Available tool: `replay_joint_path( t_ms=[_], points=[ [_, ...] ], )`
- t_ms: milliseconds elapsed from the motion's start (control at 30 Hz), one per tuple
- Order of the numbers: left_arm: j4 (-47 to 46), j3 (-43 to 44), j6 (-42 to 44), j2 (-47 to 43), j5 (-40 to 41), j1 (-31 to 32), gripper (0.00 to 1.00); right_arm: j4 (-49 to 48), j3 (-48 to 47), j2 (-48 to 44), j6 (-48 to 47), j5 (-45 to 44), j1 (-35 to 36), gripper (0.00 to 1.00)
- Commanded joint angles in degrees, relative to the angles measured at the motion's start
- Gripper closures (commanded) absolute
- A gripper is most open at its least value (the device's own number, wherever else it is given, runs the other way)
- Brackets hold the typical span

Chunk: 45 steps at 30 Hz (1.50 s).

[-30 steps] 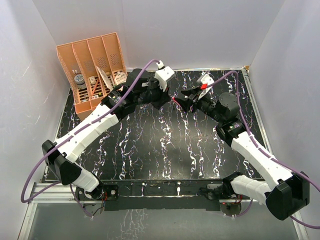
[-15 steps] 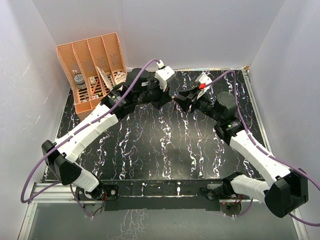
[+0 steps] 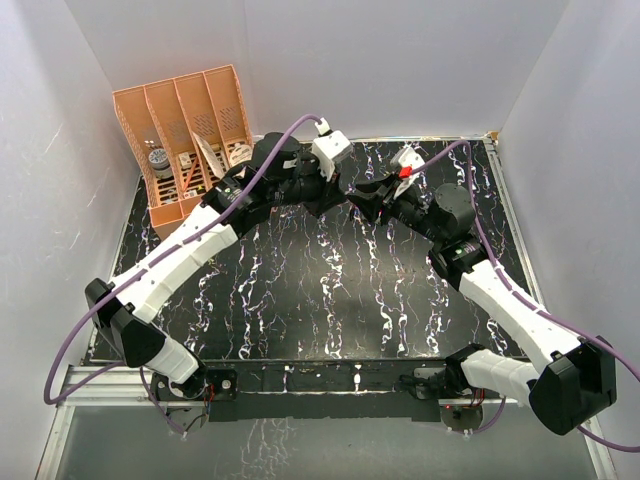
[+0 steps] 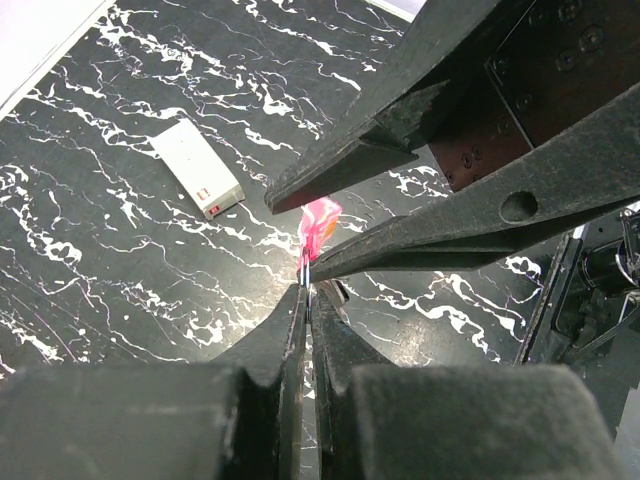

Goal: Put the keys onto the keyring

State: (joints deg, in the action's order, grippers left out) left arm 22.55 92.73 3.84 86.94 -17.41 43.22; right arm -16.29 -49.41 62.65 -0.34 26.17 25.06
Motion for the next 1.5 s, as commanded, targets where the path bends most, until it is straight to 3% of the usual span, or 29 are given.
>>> replay_joint_path(
  t_ms=[0,433,900,1333,1467],
  points=[
    [1.5,2.9,-0.1,0.2,-2.7,-0.2,1.00,-4.0,-2.4,-0.6,-0.2,1.4,-0.1,0.70],
    [1.8,3.1,-0.2,0.6,-1.7,-0.2,1.00,-4.1,-1.6,-1.2,-1.2,1.3,-0.1,0.99],
    [-2.4,-0.3,-1.8,-2.1,4.3,-0.1,1.00,-6.8,-1.0,-1.2,0.3,1.4,-0.1,1.00],
    [-7.5,-3.3,-3.6,-3.9,6.9,-0.2,0.71,-7.6,-0.3,-1.9,1.3,-1.1,-0.1,1.00],
    [-10.7,-5.6,-4.2,-6.1,8.4,-0.2,0.68,-7.5,-0.1,-1.8,1.3,-2.2,-0.1,1.00]
  ],
)
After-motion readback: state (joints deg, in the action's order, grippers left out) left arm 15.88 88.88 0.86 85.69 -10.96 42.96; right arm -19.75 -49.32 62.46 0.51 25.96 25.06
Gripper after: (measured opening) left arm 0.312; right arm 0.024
